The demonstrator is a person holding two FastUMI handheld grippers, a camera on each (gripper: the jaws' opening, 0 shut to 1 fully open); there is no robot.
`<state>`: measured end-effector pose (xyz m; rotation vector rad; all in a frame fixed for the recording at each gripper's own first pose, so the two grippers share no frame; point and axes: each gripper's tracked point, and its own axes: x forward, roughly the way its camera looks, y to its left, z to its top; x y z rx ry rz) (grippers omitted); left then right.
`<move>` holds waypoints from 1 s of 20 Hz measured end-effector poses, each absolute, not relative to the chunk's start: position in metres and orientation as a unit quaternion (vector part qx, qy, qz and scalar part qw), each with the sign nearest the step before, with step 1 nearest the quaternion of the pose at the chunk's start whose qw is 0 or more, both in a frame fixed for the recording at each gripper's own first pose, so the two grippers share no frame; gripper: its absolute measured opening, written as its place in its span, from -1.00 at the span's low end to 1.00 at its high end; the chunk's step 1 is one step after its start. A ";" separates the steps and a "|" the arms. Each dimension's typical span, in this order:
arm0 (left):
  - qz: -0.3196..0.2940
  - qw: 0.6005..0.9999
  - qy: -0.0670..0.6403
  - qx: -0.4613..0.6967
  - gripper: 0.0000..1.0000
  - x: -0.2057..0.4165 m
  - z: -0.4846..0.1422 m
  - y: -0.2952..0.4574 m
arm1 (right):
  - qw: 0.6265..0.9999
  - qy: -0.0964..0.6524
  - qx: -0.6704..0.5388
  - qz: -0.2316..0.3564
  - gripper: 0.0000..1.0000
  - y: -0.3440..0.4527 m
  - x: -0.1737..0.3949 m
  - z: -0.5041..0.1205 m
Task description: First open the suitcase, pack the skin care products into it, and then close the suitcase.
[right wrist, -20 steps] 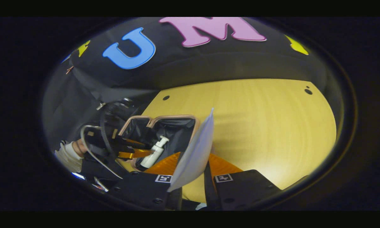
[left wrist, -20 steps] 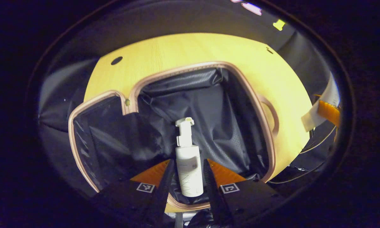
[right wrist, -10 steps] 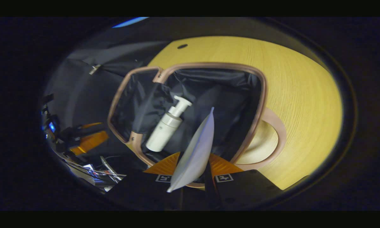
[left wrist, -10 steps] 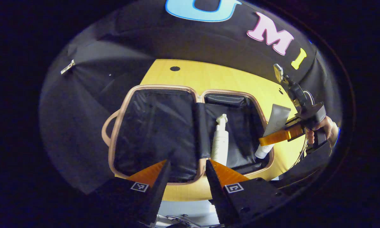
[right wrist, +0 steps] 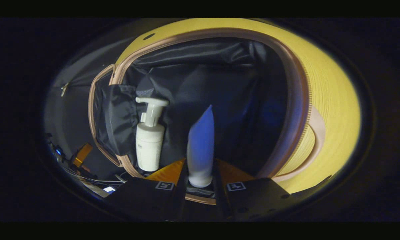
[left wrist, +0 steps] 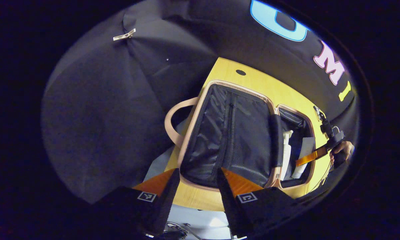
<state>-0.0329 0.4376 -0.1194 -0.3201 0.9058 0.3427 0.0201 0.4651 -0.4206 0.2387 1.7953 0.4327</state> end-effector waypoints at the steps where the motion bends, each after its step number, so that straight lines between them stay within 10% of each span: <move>1: 0.165 0.871 0.434 -0.157 0.46 -0.029 -0.123 0.441 | 0.598 0.771 0.114 0.188 -0.11 0.471 0.023 -0.420; 12: 0.160 0.840 0.480 -0.196 0.49 0.044 -0.202 0.498 | 0.675 0.656 0.169 0.293 0.87 0.477 0.038 -0.320; 20: 0.180 0.828 0.484 -0.220 0.48 0.076 -0.193 0.541 | 0.717 0.608 0.183 0.286 0.86 0.399 0.025 -0.287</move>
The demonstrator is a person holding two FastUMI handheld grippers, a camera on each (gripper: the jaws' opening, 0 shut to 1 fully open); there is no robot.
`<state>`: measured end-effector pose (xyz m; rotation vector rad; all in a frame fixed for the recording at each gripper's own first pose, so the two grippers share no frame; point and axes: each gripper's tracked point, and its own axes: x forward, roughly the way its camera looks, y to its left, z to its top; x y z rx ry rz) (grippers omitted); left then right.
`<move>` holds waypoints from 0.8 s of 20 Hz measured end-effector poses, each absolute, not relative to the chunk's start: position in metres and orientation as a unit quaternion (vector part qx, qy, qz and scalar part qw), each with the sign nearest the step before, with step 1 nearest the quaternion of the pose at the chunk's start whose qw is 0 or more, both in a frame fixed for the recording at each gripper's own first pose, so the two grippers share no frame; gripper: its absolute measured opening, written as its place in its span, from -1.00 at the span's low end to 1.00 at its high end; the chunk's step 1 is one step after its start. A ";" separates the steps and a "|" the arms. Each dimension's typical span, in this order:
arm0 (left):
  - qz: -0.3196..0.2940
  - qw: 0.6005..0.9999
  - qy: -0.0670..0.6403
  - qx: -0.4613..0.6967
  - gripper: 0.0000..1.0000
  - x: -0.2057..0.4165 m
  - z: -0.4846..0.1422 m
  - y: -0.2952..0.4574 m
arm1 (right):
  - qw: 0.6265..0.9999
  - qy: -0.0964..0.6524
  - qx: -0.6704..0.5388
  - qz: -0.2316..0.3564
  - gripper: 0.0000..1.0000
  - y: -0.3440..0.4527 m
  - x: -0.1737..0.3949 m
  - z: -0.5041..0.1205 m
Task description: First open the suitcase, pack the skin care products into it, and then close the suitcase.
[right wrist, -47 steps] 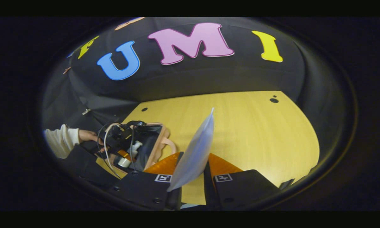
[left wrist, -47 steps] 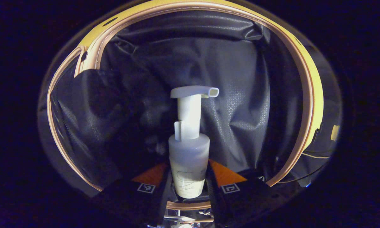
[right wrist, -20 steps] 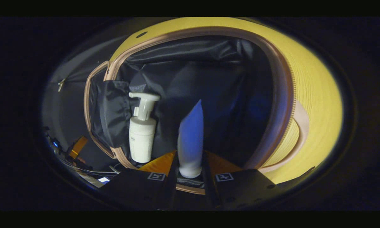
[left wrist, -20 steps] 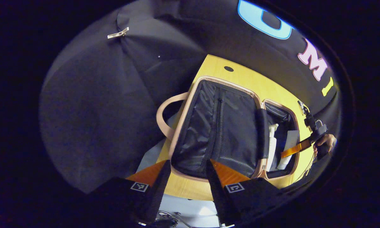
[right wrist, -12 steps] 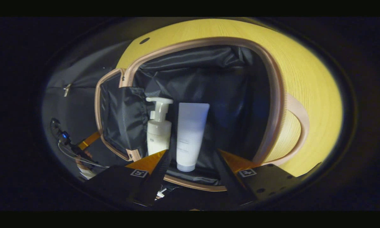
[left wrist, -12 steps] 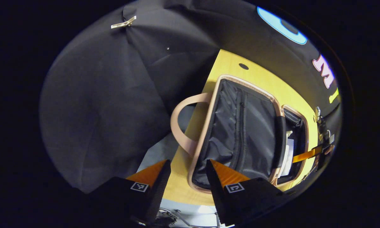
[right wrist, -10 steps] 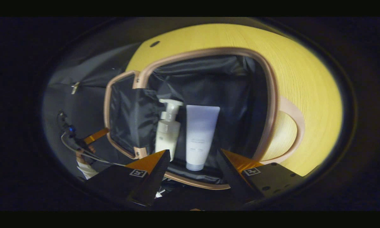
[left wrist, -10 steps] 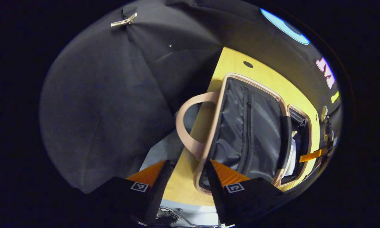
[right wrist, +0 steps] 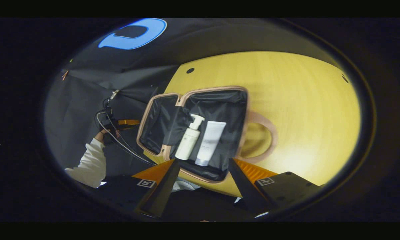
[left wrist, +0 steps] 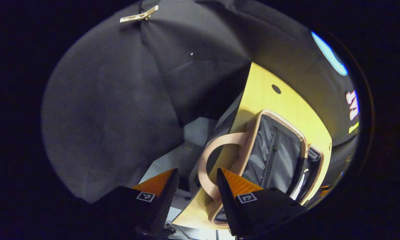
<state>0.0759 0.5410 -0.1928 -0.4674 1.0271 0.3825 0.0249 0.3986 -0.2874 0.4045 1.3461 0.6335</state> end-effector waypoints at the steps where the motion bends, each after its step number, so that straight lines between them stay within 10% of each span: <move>1: 0.175 0.821 0.497 -0.219 0.48 0.080 -0.202 0.537 | 0.718 0.607 0.195 0.279 0.86 0.395 0.025 -0.285; 4: 0.191 0.801 0.538 -0.181 0.65 0.087 -0.232 0.544 | 0.719 0.604 0.224 0.261 0.87 0.386 0.025 -0.280; 6: 0.187 0.791 0.558 -0.169 0.44 0.089 -0.243 0.544 | 0.719 0.604 0.231 0.255 0.87 0.381 0.022 -0.282; 9: 0.195 0.782 0.563 -0.182 -0.51 0.096 -0.249 0.538 | 0.721 0.604 0.243 0.237 0.87 0.371 0.024 -0.287; 16: 0.167 0.847 0.484 -0.142 -0.67 0.091 -0.157 0.521 | 0.728 0.593 0.253 0.233 0.87 0.353 0.030 -0.286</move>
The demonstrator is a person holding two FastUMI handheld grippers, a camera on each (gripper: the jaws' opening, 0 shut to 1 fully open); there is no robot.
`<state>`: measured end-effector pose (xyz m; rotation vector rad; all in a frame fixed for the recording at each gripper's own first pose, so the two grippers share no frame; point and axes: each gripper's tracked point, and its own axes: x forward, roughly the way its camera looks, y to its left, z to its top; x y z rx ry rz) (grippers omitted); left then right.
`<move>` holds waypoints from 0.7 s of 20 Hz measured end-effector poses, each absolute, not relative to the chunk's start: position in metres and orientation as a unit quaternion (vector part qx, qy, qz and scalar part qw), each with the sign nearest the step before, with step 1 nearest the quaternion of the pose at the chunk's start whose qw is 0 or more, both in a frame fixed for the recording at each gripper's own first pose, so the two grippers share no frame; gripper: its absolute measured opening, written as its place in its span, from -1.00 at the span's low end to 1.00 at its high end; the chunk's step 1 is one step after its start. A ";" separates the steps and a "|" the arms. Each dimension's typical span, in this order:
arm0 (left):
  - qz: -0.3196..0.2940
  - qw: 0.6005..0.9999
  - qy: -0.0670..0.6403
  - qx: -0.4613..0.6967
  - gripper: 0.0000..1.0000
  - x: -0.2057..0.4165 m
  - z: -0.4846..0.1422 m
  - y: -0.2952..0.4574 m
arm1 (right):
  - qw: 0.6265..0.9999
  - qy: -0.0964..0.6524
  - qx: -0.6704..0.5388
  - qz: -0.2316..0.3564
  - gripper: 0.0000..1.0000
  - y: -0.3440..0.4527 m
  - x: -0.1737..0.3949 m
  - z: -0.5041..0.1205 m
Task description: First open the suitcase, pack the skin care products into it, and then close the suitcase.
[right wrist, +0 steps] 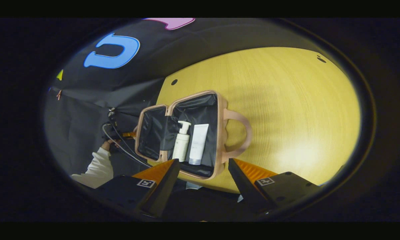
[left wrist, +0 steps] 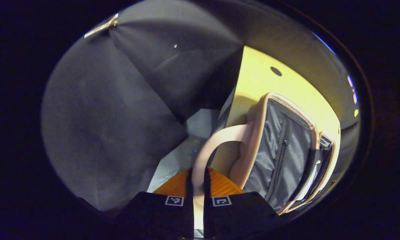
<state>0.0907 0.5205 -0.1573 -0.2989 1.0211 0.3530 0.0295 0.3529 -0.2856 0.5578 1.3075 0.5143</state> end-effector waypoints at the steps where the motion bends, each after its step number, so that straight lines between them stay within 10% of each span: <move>1: 0.160 0.857 0.469 -0.140 -0.70 0.090 -0.135 0.512 | 0.728 0.590 0.258 0.235 0.87 0.352 0.032 -0.285; 14: 0.025 0.939 0.323 -0.111 -0.84 0.088 0.071 0.283 | 0.733 0.555 0.289 0.267 0.87 0.294 0.028 -0.268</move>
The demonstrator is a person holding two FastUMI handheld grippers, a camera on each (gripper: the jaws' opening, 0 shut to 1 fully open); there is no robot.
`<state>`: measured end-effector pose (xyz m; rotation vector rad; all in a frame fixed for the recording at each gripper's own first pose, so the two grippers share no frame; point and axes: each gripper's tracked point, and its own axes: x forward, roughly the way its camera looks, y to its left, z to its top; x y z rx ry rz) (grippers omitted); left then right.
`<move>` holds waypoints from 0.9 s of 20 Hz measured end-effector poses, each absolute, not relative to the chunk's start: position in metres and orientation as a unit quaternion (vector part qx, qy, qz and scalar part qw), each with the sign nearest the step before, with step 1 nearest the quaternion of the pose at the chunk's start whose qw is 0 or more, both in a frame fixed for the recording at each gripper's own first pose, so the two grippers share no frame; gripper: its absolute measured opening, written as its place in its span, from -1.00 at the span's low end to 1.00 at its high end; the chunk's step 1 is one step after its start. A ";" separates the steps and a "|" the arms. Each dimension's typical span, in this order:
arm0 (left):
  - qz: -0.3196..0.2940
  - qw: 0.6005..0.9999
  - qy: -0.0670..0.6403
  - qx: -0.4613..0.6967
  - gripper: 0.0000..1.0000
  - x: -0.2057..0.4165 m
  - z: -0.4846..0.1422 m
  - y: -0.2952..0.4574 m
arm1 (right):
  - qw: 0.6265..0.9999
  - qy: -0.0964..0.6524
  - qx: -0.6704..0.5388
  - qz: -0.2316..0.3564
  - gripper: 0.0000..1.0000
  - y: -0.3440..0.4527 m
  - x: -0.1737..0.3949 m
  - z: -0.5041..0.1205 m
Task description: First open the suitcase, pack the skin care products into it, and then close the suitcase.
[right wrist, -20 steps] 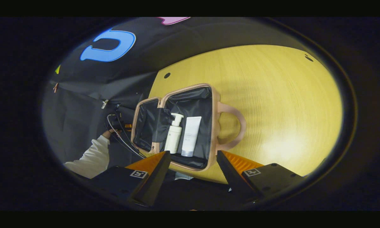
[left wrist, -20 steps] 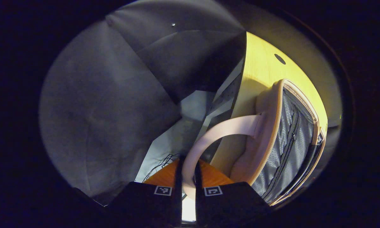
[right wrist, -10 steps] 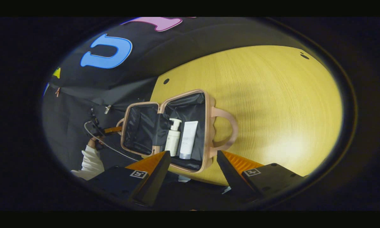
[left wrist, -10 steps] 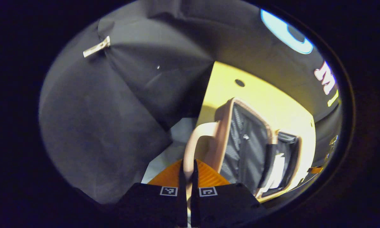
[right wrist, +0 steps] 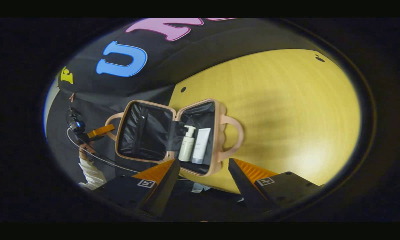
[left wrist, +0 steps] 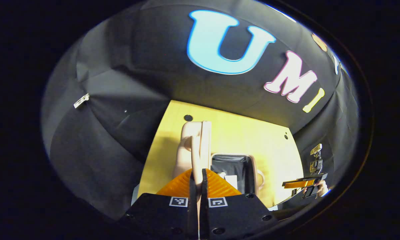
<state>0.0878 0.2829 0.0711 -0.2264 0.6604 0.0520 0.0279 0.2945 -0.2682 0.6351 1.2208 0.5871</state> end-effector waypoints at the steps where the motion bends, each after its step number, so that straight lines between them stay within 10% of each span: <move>1: 0.012 0.940 0.321 -0.113 -0.84 0.092 0.076 0.261 | 0.737 0.552 0.287 0.264 0.87 0.283 0.027 -0.268; 8: -0.093 0.926 0.337 -0.139 -0.84 0.116 0.061 0.117 | 0.760 0.521 0.307 0.237 0.86 0.211 0.018 -0.252; 18: -0.142 0.860 0.485 -0.074 -0.84 0.175 -0.116 -0.046 | 0.768 0.509 0.357 0.152 0.87 0.121 -0.024 -0.267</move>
